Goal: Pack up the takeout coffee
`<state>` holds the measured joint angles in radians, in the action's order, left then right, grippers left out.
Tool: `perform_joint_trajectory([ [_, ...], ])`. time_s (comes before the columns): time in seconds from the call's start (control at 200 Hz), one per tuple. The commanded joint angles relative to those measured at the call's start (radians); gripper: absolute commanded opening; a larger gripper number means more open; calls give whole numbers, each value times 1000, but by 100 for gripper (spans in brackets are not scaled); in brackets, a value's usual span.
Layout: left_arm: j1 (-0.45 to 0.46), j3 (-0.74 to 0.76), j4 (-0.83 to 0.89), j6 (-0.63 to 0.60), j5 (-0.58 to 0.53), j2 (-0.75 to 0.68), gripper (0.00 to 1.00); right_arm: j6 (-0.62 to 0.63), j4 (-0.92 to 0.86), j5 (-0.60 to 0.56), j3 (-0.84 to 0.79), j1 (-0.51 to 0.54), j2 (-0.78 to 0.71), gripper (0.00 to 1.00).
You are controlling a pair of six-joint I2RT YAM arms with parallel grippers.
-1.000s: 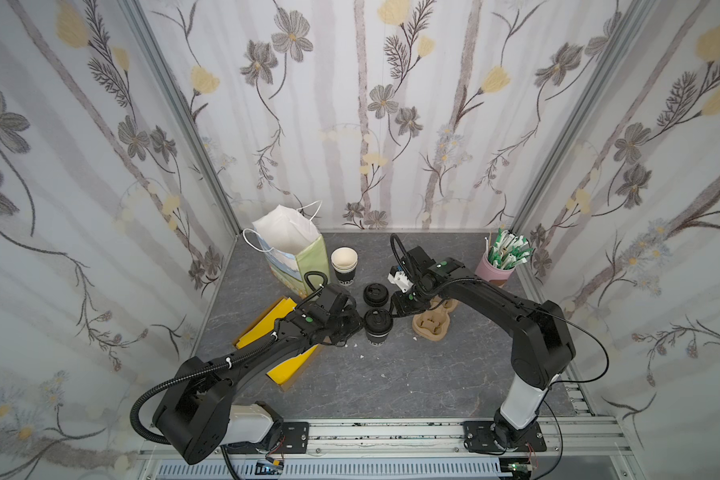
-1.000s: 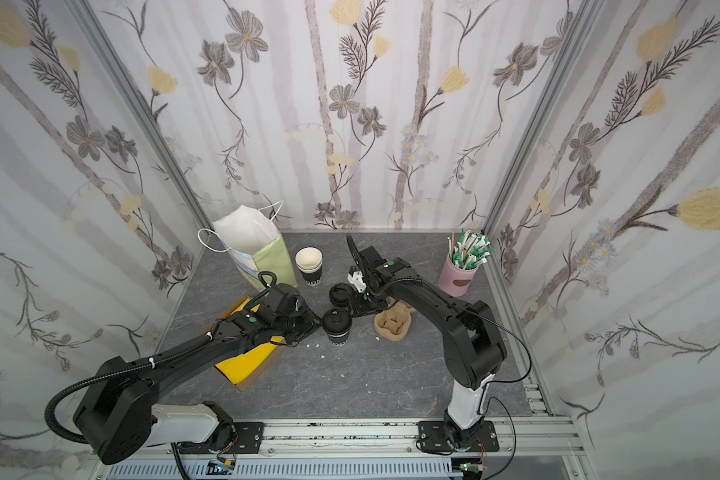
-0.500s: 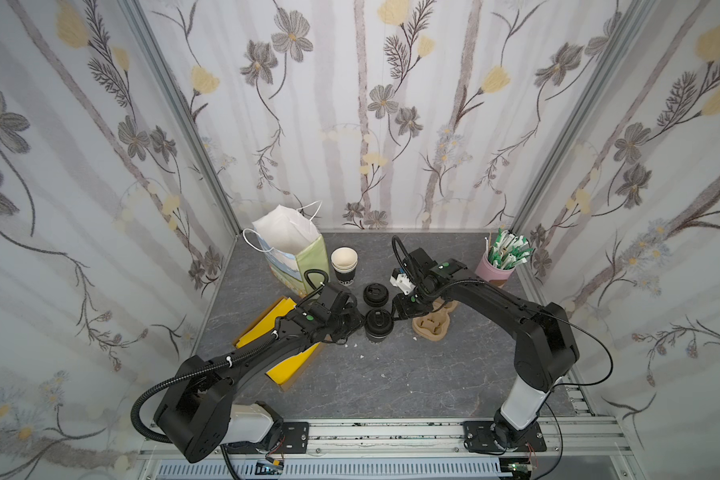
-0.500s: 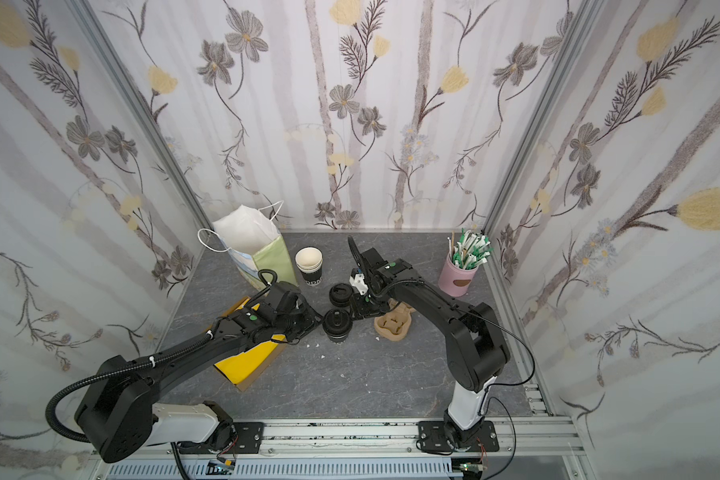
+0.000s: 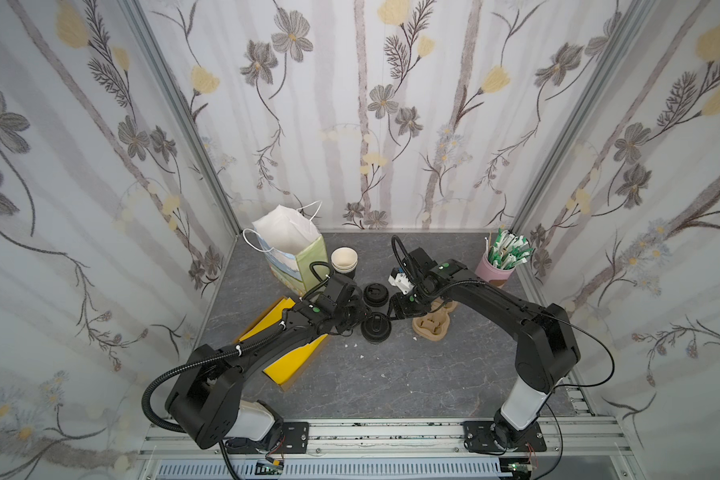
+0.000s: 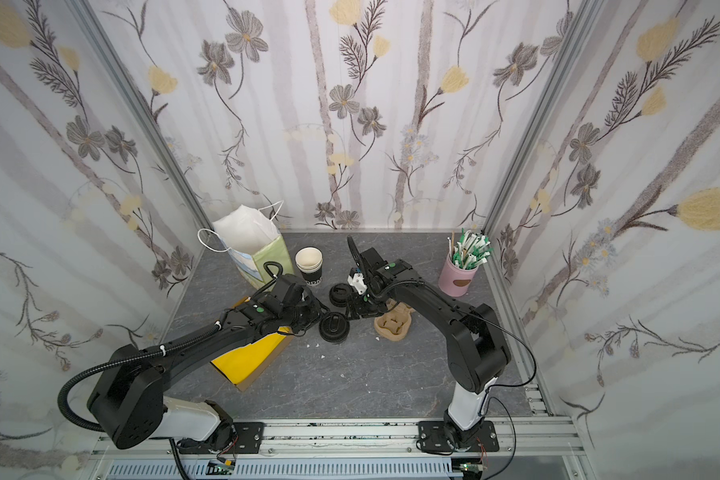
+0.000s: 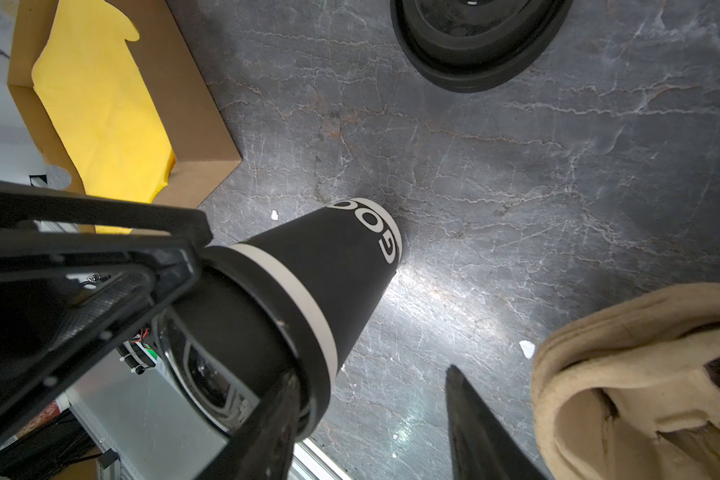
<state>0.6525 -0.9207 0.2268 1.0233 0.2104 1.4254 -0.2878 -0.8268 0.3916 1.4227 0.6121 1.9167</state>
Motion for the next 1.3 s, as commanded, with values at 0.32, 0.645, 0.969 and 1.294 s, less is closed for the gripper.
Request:
perform_joint_trajectory([
  [0.32,-18,-71,-20,-58,-19,64,39,-33,24,-11,4,-10,-4,57],
  [0.645,-28,-157,-20,-95,0,132,40,-39,16,-19,5,-36,-10,58],
  [0.969,-43,-94,-17,-90,-38,15,40,-40,0,-22,8,-44,-29,56],
  [1.294,-33,155,-17,14,49,-234,35,-24,20,28,21,-45,-3,44],
])
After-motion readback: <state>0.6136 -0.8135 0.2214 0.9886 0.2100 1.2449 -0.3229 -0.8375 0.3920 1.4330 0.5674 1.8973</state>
